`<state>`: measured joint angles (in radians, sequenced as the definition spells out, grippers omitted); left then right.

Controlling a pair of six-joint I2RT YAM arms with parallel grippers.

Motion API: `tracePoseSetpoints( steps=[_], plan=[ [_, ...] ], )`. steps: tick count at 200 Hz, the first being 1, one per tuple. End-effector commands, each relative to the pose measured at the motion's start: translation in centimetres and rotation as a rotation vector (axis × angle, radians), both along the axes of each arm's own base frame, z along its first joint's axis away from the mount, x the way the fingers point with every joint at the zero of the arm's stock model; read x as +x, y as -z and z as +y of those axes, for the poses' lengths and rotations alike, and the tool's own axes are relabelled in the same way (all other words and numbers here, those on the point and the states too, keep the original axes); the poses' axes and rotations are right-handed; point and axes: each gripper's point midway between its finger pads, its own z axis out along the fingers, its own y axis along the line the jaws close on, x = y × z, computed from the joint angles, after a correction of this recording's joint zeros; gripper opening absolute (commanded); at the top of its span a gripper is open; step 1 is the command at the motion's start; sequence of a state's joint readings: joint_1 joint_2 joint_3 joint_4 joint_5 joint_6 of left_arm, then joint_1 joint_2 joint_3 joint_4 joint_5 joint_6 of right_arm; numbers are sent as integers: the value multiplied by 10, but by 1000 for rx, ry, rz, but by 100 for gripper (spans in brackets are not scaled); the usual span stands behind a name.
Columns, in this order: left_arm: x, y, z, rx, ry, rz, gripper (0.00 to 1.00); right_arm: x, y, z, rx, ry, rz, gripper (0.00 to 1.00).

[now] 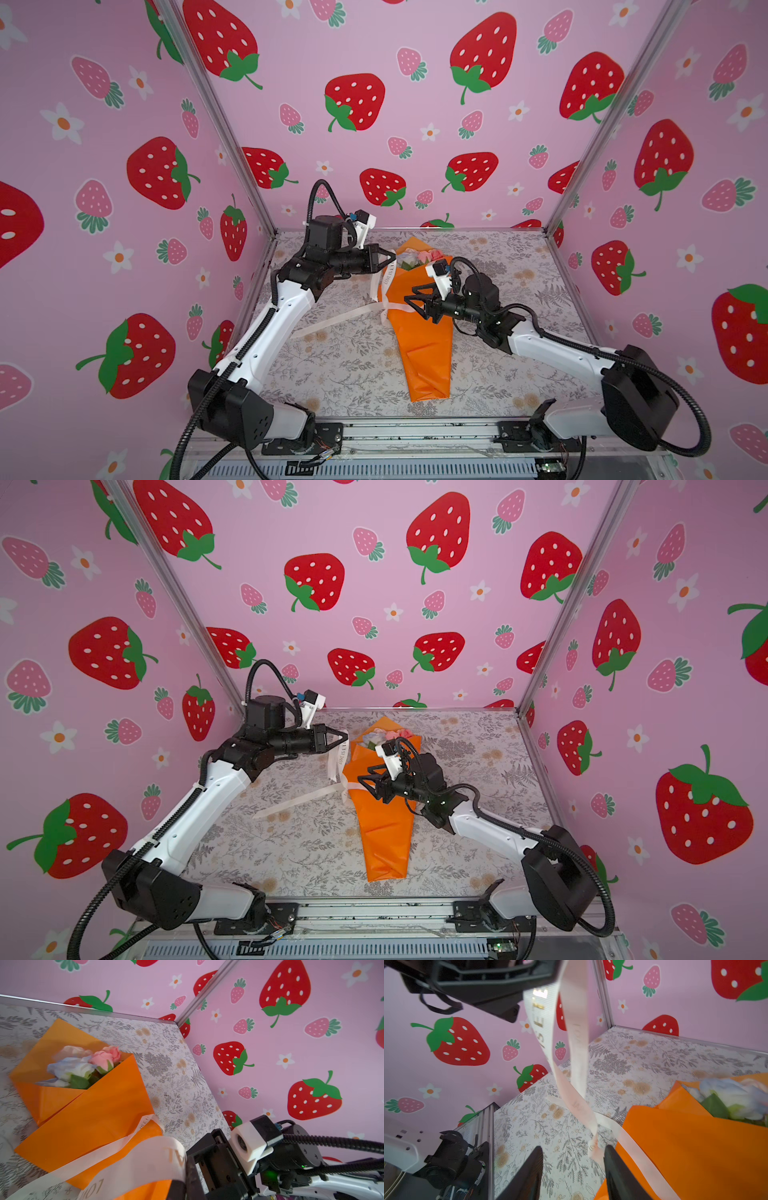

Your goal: Tie the bouquet of fake flowers

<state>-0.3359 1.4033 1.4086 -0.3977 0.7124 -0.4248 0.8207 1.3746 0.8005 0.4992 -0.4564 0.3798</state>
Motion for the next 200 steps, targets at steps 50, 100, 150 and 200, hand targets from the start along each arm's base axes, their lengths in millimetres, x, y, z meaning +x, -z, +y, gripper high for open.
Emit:
tracePoseSetpoints(
  steps=[50,100,150,200],
  plan=[
    [-13,-31,-27,-43,134,-93,0,15,-47,28,122,48,-156,57],
    [-14,-28,-30,-44,146,-84,0,44,-52,29,146,183,-135,54],
    [-10,-25,-30,-38,134,-73,0,37,-59,30,179,149,-142,19],
    [13,20,-1,142,-85,23,57,83,-27,2,61,357,-9,0]
  ],
)
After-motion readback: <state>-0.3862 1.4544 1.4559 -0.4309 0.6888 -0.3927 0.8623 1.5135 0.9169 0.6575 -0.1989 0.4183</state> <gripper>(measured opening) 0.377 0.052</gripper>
